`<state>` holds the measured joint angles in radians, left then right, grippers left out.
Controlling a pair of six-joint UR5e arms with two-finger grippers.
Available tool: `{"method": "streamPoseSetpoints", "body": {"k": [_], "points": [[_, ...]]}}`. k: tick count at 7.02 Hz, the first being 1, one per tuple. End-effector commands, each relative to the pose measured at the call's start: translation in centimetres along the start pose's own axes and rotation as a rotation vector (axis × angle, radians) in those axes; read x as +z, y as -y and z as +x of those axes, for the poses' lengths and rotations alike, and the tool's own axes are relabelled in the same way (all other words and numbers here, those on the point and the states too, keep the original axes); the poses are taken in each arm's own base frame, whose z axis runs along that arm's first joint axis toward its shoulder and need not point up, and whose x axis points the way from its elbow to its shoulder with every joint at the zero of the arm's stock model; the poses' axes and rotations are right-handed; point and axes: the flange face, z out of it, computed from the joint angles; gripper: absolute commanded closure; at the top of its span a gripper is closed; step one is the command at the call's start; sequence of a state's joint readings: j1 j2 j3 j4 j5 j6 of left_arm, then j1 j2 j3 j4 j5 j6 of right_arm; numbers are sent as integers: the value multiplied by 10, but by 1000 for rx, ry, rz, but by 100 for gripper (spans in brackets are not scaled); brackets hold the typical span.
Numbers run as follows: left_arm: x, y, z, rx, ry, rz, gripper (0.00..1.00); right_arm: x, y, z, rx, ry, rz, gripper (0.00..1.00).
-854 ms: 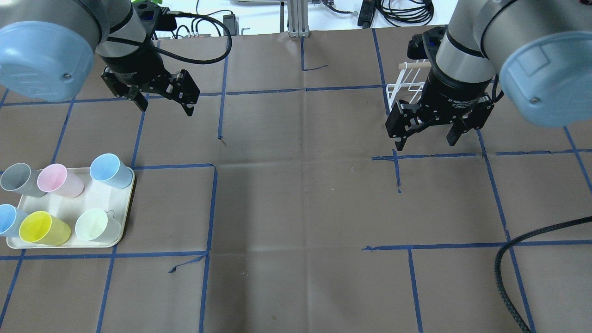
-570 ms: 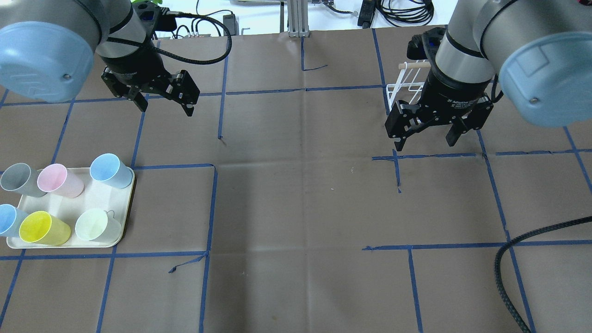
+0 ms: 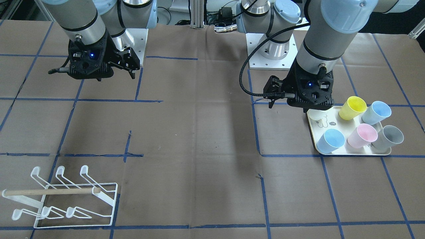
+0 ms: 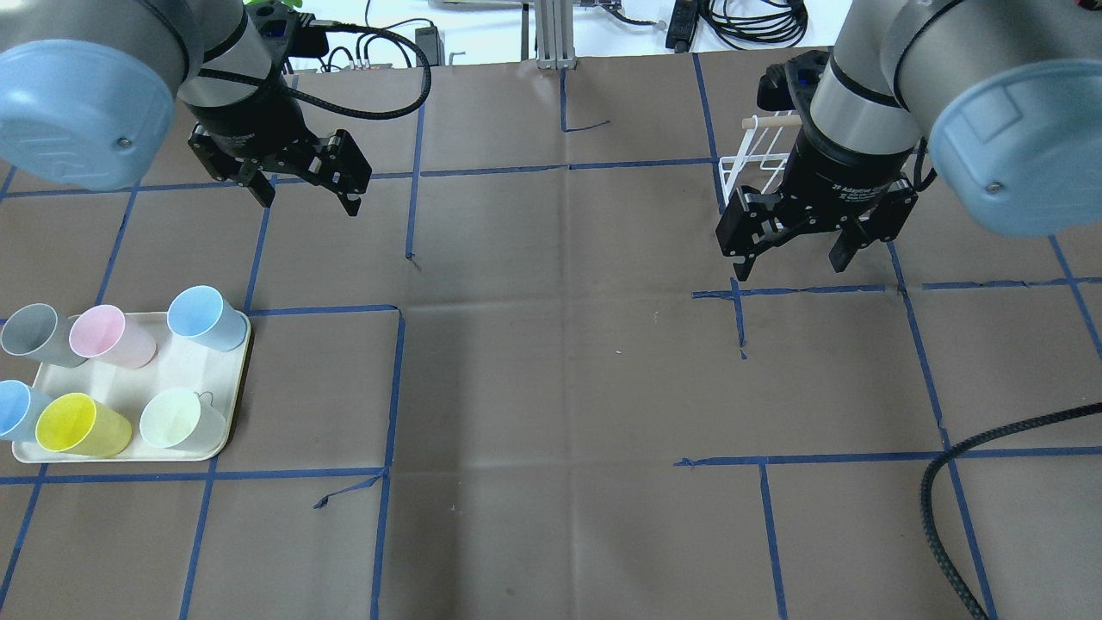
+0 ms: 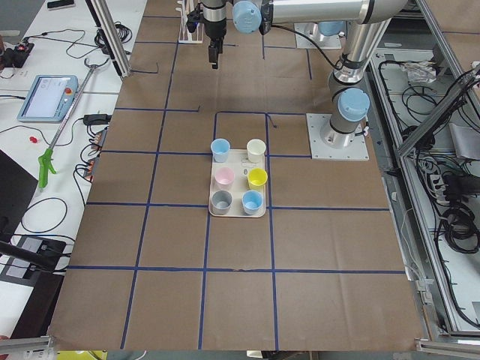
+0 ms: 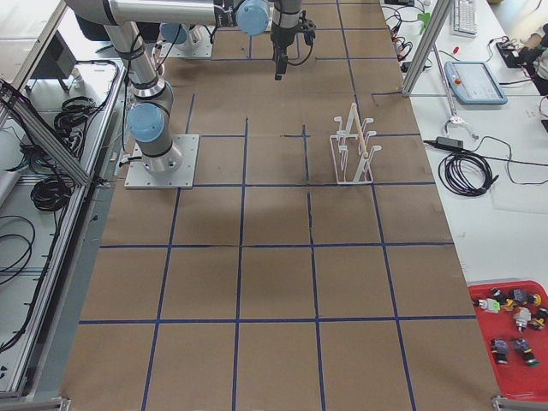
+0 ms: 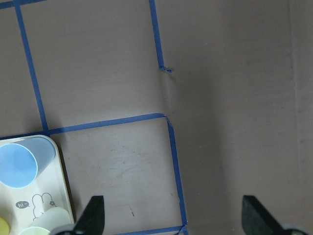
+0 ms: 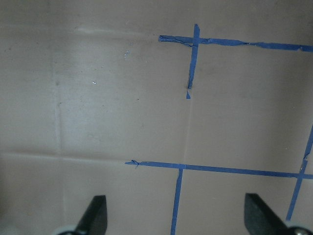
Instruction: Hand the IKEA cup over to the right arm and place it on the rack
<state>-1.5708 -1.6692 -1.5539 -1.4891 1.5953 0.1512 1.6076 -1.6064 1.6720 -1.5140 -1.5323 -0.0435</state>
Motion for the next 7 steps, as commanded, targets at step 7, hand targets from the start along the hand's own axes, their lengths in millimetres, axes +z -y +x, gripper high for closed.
{"method": "streamPoseSetpoints", "body": {"k": [7], "points": [[2,-1,-3,-4,-3,-1,0,-5,2,5,26,-9,15,0]]}}
